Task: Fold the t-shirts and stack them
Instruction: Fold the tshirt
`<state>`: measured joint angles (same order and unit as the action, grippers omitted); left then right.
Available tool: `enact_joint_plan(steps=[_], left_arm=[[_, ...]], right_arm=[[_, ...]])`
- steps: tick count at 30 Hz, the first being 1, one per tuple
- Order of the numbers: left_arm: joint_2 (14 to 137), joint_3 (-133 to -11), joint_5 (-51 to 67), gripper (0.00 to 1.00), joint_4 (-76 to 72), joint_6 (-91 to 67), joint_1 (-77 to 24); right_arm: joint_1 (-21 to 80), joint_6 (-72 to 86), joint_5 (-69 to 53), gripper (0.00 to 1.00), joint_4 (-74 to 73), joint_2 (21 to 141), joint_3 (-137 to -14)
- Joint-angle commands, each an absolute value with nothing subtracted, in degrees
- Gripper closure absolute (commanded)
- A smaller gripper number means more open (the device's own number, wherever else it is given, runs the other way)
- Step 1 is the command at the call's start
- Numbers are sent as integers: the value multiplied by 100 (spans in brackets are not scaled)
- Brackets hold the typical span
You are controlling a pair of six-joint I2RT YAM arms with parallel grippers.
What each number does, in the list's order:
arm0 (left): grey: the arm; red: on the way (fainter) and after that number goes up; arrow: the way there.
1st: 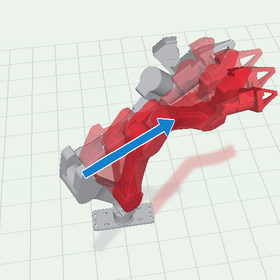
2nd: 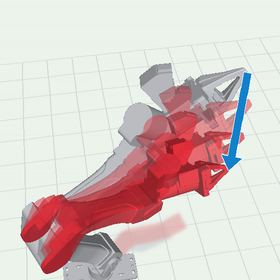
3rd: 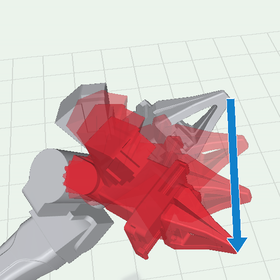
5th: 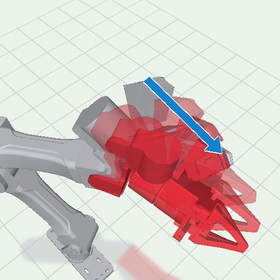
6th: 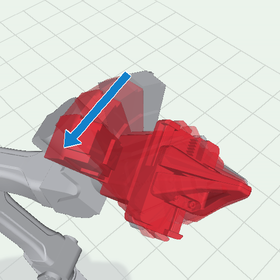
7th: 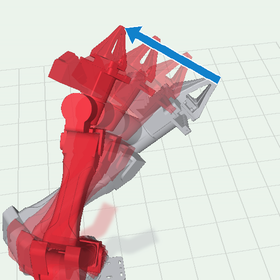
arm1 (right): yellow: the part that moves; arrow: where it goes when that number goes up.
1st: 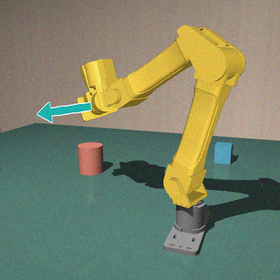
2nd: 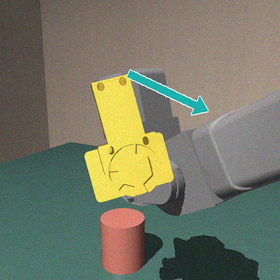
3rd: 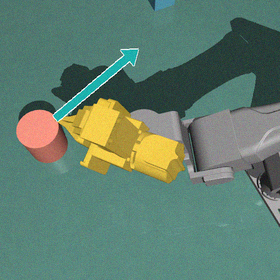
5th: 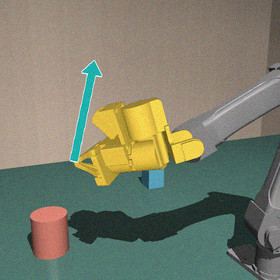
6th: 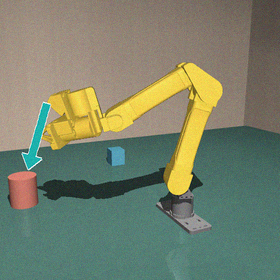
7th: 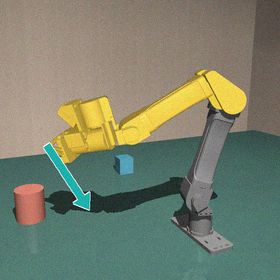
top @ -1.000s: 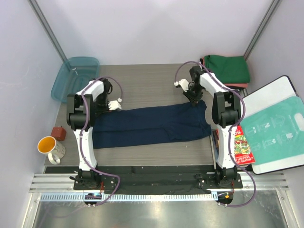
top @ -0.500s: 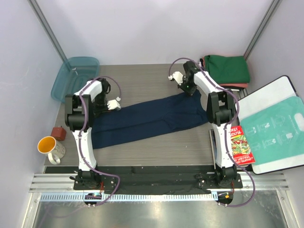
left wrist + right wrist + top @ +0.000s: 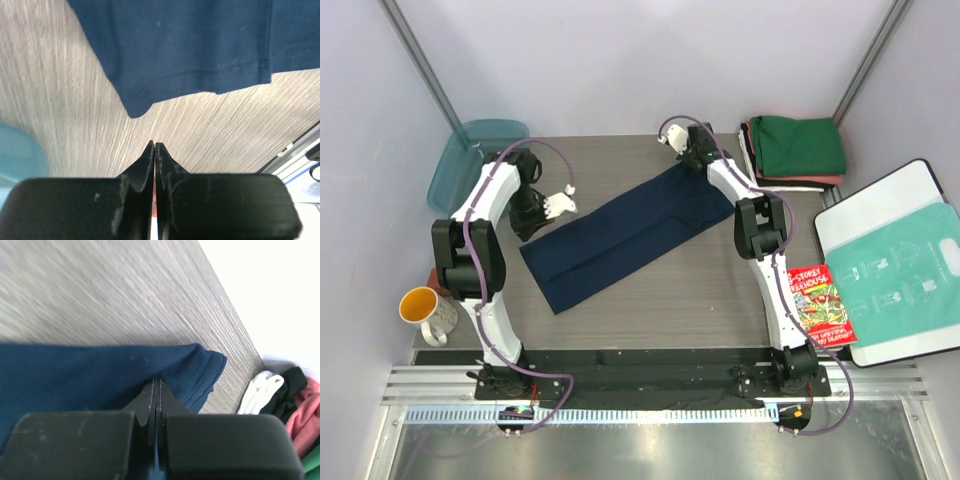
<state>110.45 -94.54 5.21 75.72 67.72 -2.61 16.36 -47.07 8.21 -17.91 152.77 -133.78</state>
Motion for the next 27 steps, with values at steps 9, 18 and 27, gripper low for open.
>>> enact_joint_plan(steps=[9, 18, 27], left_arm=[[10003, -8736, 1063, 100, 6821, 6443, -18], [8511, -7735, 1257, 100, 4539, 5012, 501], [7559, -7102, 1090, 100, 3516, 4219, 580]], right_arm=[[2978, -3656, -1343, 99, -2766, 12147, -11191], [4191, -3419, -2170, 99, -3278, 12884, -11108], [4447, -3410, -2197, 99, -3305, 13974, -12243]])
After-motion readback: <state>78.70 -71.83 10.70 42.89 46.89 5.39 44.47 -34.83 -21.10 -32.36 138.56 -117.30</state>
